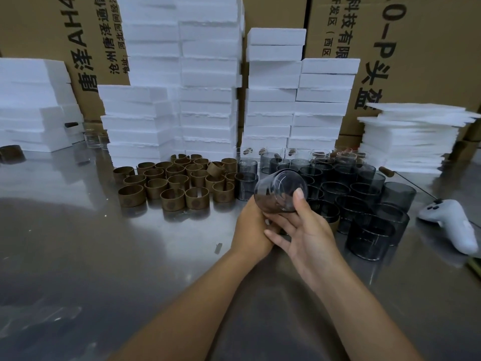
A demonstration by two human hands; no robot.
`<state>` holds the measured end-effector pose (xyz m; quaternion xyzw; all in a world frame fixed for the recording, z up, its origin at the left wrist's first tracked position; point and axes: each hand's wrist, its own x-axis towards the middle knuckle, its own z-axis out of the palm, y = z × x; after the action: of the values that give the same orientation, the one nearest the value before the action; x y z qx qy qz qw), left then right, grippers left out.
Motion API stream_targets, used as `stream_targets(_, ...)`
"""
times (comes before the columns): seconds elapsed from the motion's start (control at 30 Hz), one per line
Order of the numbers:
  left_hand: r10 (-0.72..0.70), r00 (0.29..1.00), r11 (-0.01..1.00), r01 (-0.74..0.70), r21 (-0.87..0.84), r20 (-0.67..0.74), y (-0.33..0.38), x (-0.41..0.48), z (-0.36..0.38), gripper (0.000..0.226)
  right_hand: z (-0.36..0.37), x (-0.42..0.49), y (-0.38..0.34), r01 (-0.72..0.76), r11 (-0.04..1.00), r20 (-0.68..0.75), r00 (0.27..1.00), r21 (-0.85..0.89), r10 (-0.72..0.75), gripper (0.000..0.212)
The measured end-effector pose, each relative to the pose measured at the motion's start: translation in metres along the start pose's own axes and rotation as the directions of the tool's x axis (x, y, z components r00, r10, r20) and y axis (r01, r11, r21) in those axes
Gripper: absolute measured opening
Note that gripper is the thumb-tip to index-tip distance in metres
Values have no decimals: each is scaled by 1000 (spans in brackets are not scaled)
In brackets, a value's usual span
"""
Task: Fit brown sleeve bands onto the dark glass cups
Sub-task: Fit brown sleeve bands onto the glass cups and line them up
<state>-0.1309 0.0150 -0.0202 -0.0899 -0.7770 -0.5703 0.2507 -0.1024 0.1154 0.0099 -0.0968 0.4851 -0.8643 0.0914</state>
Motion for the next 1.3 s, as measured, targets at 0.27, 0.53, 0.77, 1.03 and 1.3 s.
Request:
stream_targets(0.27, -7, 983, 849, 103, 519, -184, -24, 25, -54, 33, -1, 1, 0, -17, 999, -11, 1000, -27, 16, 49)
stream_targets(0.53, -263, 947, 576, 307, 757, -184, -42, 35, -109, 50, -3, 1, 4, -31, 993, 10, 999, -113, 32, 59)
stream_targets(0.77, -185, 967, 591, 253, 766, -176, -27, 21, -107, 20, -4, 2, 8, -56, 980, -14, 998, -191, 54, 50)
stream_targets(1.03, -12, 973, 910, 106, 401, -229, 1, -3, -93, 23, -3, 4, 18, -65, 966, -49, 997, -248, 55, 33)
stream_targets(1.3, -209, 974, 931, 171, -324, -86, 18, -15, -79, 18, 0, 4, 21, -121, 986, -80, 991, -113, 112, 38)
